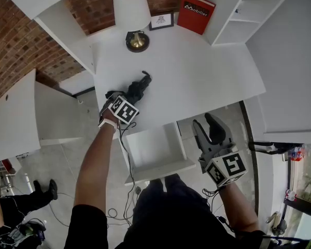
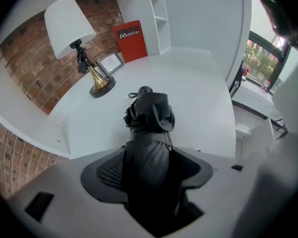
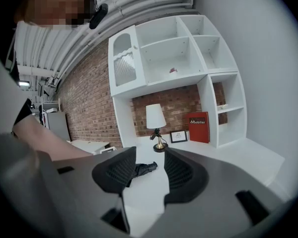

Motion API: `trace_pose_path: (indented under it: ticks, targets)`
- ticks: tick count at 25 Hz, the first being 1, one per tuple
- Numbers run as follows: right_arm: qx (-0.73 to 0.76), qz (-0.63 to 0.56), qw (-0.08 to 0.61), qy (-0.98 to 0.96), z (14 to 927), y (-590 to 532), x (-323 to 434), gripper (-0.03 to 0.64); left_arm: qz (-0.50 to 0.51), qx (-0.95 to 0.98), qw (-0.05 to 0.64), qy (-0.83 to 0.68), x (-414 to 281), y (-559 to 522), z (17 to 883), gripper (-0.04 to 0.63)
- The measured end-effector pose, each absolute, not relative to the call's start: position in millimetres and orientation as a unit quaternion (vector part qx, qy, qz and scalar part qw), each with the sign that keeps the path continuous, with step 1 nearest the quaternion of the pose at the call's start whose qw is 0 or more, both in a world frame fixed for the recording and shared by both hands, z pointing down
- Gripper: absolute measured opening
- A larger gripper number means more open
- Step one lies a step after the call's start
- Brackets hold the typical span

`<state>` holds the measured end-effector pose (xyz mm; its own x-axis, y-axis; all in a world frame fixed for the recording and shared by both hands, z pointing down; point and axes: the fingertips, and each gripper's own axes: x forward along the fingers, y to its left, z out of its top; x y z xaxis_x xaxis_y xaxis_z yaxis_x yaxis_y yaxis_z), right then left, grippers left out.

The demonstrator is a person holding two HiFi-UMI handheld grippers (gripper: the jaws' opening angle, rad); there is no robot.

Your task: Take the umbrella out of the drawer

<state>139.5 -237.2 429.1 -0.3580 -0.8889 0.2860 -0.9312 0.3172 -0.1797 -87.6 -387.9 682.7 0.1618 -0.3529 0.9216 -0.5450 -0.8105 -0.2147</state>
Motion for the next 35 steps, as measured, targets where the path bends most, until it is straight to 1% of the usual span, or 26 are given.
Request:
trace_pose_path:
  ticks: [5, 8, 13, 19, 22, 29, 35]
  targets:
    - [0.554, 0.154, 0.059, -0.816, 422.4, -239.4, 129.1, 0.175, 0.54, 0.775, 0.075, -0.321, -88.4, -386.5, 653.2, 0.281]
    - [0.546, 0.148, 0.054, -0.823, 417.2, -239.9, 121.0, 0.174, 0.497, 0.791, 0.098, -0.342, -89.1, -381.7, 628.1, 0.281]
    - [0.535, 0.138, 0.048, -0.832, 399.3, -239.6, 104.2, 0.17, 0.375, 0.82, 0.16, -0.402, -99.0, -369.8, 564.3, 0.281]
    - [0.526, 0.118, 0.031, -0.842, 376.5, -238.4, 87.3, 0.166, 0.214, 0.833, 0.19, -0.473, -129.0, -342.1, 467.0, 0.279]
    - [0.521, 0.106, 0.025, -0.846, 363.3, -236.0, 78.2, 0.164, 0.167, 0.835, 0.164, -0.499, -143.0, -323.0, 419.6, 0.279]
    - [0.516, 0.08, 0.004, -0.853, 329.0, -231.8, 58.1, 0.152, 0.111, 0.825, 0.076, -0.548, -171.2, -277.8, 329.1, 0.278]
    - [0.514, 0.045, -0.014, -0.856, 291.6, -227.9, 48.1, 0.15, 0.056, 0.815, 0.043, -0.575, -179.1, -240.2, 281.8, 0.259]
